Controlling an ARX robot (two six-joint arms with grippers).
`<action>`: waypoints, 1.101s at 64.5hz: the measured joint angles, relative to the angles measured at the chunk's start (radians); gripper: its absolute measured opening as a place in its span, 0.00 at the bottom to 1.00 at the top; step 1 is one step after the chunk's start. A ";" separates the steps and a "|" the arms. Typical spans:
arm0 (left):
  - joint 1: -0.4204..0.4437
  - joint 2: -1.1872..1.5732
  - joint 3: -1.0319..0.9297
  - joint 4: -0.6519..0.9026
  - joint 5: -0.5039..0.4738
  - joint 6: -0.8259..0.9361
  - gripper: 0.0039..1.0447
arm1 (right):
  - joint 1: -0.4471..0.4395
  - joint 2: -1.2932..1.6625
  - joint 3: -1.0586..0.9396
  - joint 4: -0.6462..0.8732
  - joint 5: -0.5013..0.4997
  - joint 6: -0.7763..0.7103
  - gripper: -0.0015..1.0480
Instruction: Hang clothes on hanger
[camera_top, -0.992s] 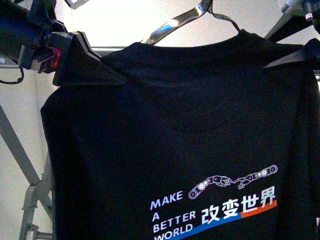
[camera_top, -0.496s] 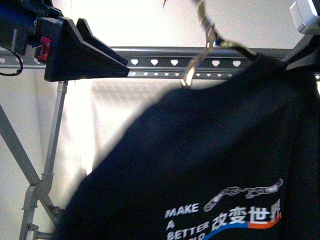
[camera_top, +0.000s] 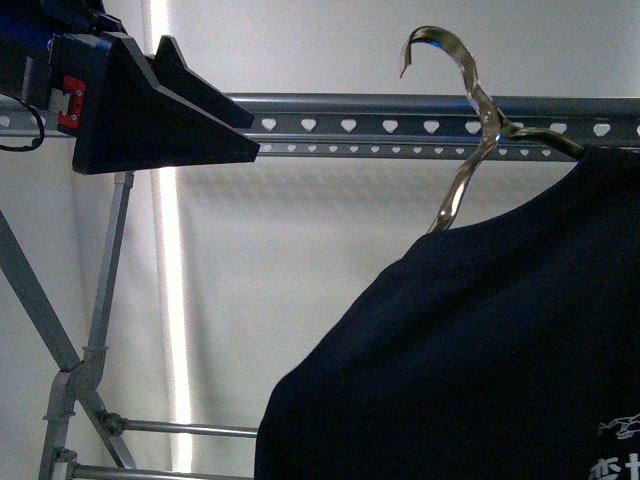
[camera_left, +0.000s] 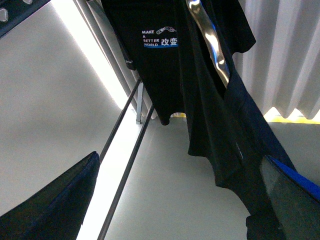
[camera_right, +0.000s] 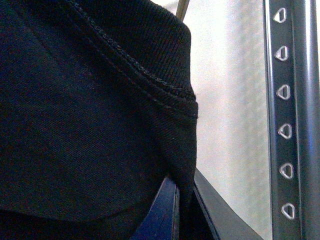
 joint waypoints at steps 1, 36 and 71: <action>0.000 0.000 0.000 0.000 0.000 0.000 0.94 | -0.003 -0.003 0.000 -0.003 0.003 0.002 0.04; 0.002 -0.097 -0.356 1.312 -0.466 -1.423 0.94 | -0.135 -0.063 -0.080 0.033 0.209 0.206 0.04; -0.012 -0.177 -0.408 1.365 -0.486 -1.527 0.94 | -0.185 -0.062 -0.038 -0.194 0.216 0.631 0.04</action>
